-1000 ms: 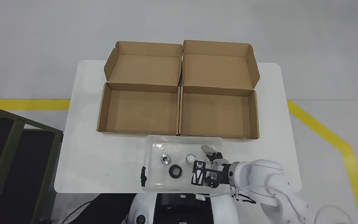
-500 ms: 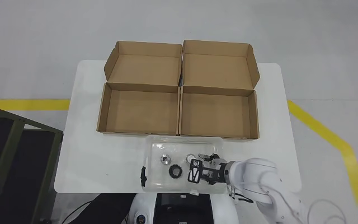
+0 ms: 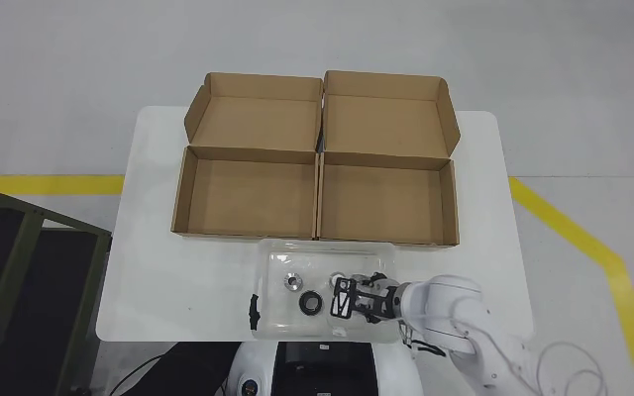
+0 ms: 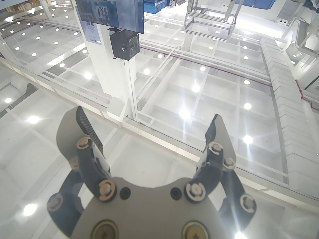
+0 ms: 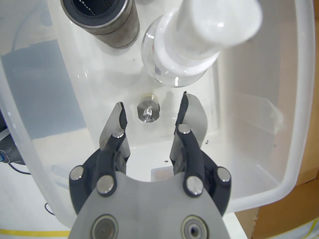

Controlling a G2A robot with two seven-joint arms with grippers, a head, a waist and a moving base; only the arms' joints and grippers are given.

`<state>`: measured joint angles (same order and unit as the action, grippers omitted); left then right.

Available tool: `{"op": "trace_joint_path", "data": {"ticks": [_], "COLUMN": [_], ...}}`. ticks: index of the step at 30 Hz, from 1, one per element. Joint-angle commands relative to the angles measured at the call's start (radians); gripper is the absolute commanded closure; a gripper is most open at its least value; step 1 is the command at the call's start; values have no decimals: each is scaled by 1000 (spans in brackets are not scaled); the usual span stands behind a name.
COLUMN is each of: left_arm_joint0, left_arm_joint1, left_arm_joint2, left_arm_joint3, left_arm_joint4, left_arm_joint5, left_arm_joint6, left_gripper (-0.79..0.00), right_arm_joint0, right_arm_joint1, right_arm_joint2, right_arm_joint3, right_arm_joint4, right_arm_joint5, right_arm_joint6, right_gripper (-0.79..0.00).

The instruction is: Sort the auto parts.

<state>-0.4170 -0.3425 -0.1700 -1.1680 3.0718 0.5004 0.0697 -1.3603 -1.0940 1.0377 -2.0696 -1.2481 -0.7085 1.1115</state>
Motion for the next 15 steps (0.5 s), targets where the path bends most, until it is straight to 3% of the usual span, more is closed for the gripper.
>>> {"op": "trace_joint_path", "data": {"ticks": [1,4,11,15], "left_arm_joint0": [0,0,0,0], "left_arm_joint1": [0,0,0,0], "left_arm_joint2": [0,0,0,0], "left_arm_joint3": [0,0,0,0], "left_arm_joint4": [0,0,0,0], "left_arm_joint5": [0,0,0,0], "left_arm_joint6": [0,0,0,0], "left_gripper": [-785,-785,-785,-785], "right_arm_joint0": [5,11,21,18], "right_arm_joint1": [1,4,8,13], "right_arm_joint2": [-4,-10,-17,-14], "right_arm_joint3": [3,7,20,5], "right_arm_joint4": [2,6,19,26], "right_arm_joint5": [4,9,13,8], "right_arm_joint6": [4,9,7,3], "right_gripper": [-351,-323,-3,0]}}
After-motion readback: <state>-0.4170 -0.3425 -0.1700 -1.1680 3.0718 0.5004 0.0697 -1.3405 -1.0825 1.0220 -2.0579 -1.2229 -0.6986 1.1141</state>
